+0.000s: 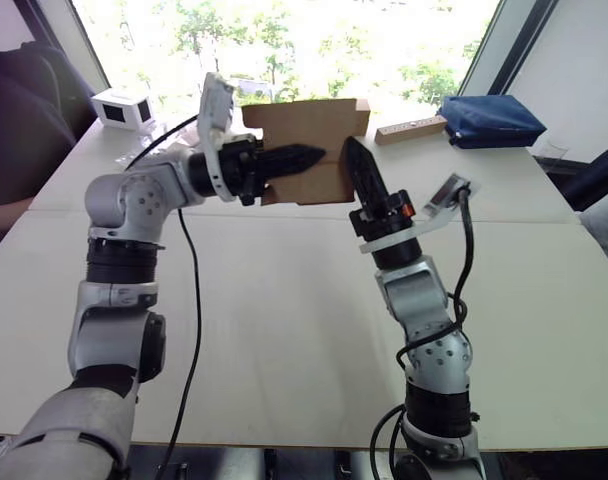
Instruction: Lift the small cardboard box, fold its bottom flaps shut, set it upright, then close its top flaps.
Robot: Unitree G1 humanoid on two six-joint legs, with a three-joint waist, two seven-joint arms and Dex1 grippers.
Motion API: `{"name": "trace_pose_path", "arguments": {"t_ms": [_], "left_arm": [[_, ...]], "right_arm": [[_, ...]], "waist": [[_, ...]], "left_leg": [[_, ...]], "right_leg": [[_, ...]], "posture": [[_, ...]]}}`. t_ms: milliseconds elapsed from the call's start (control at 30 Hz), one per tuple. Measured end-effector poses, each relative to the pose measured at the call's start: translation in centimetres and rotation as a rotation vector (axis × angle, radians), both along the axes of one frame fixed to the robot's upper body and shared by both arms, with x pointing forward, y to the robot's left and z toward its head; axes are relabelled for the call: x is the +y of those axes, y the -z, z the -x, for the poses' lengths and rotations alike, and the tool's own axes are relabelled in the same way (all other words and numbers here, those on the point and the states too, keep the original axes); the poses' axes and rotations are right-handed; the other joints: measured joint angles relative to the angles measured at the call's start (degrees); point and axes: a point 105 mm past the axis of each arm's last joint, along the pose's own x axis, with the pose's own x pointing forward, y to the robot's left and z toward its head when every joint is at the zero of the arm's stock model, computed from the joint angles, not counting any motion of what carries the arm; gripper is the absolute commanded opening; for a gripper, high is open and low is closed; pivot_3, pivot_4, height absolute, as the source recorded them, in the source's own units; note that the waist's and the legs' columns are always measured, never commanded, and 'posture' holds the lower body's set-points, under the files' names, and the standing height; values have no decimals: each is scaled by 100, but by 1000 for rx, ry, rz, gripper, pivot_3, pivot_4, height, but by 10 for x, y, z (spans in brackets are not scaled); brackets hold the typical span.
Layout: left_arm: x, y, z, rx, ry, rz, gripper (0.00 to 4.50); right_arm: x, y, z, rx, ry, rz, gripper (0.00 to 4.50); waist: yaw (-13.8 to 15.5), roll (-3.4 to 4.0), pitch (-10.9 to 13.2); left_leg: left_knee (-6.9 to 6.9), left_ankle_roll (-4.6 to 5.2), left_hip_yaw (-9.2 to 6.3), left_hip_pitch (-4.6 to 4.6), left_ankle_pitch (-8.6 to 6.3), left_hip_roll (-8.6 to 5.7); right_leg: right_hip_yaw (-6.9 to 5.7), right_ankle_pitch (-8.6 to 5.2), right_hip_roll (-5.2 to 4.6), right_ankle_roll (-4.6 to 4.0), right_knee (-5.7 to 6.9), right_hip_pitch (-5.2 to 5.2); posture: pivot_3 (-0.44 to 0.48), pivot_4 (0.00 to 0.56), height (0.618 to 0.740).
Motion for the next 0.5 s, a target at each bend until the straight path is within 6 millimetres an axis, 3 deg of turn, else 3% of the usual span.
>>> {"name": "trace_pose_path", "arguments": {"t_ms": [300, 400, 433, 500], "left_arm": [[3, -3, 9, -22, 33, -25, 0], [4, -1, 9, -9, 36, -29, 0], [5, 1, 10, -4, 38, -30, 0], [4, 2, 12, 0, 52, -34, 0]], "right_arm": [[-21, -2, 21, -33, -81, 33, 1373], [-27, 1, 19, -20, -56, 37, 696], [-28, 2, 19, -17, -53, 41, 207], [-31, 4, 17, -10, -35, 60, 25]], "waist": [[-1, 0, 0], [-1, 0, 0], [0, 0, 0], [0, 0, 0]], "left_leg": [[0, 20, -1, 1, -11, 1], [0, 20, -1, 0, -11, 0], [0, 20, -1, 0, -11, 0], [0, 19, 0, 0, -11, 1]], "right_leg": [[0, 0, 1, 0, 1, 0], [0, 0, 1, 0, 1, 0], [0, 0, 1, 0, 1, -1], [0, 0, 1, 0, 1, -1]], "posture": [[0, 150, 740], [0, 150, 740], [0, 150, 740], [0, 150, 740]]}}
